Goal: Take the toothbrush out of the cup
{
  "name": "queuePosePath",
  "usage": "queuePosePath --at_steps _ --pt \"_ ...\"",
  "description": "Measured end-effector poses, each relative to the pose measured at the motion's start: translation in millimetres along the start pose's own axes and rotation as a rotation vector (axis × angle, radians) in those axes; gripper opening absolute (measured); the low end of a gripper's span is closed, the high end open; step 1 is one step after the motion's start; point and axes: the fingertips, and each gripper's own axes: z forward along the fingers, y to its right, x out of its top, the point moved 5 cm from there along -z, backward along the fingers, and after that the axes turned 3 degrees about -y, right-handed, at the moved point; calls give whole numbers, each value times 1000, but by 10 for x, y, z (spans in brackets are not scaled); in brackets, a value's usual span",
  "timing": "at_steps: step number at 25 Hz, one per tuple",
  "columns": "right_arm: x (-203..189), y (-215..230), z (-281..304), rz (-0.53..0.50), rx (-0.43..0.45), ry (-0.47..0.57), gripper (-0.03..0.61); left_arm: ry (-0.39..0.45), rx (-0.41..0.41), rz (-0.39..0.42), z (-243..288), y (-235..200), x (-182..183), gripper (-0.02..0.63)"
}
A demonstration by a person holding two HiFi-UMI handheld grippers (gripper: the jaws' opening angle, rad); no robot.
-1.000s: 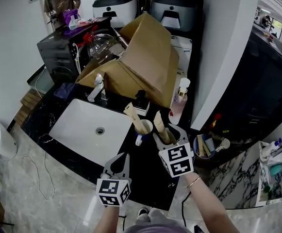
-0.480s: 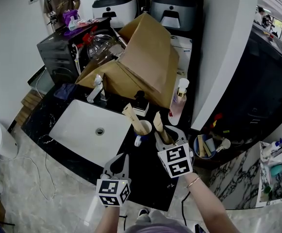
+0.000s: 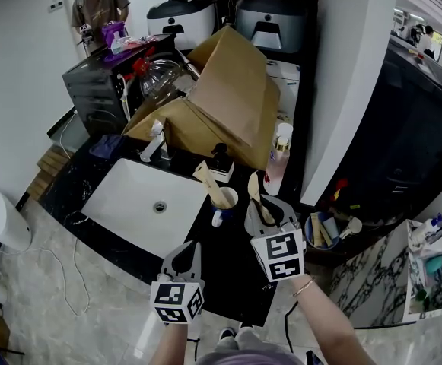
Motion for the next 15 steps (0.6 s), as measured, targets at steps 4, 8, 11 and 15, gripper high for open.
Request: queuePosePath --at_steps 4,8,11,15 --pt "150 29 -195 15 -41 89 44 13 -3 7 -69 32 31 2" --pt "329 91 -438 42 -89 187 44 25 -7 13 -140 60 57 2" --pt "448 137 -604 78 -105 245 43 28 -13 14 -186 83 62 2" --pt "556 175 -817 128 -111 304 41 29 -25 17 -229 123 48 2"
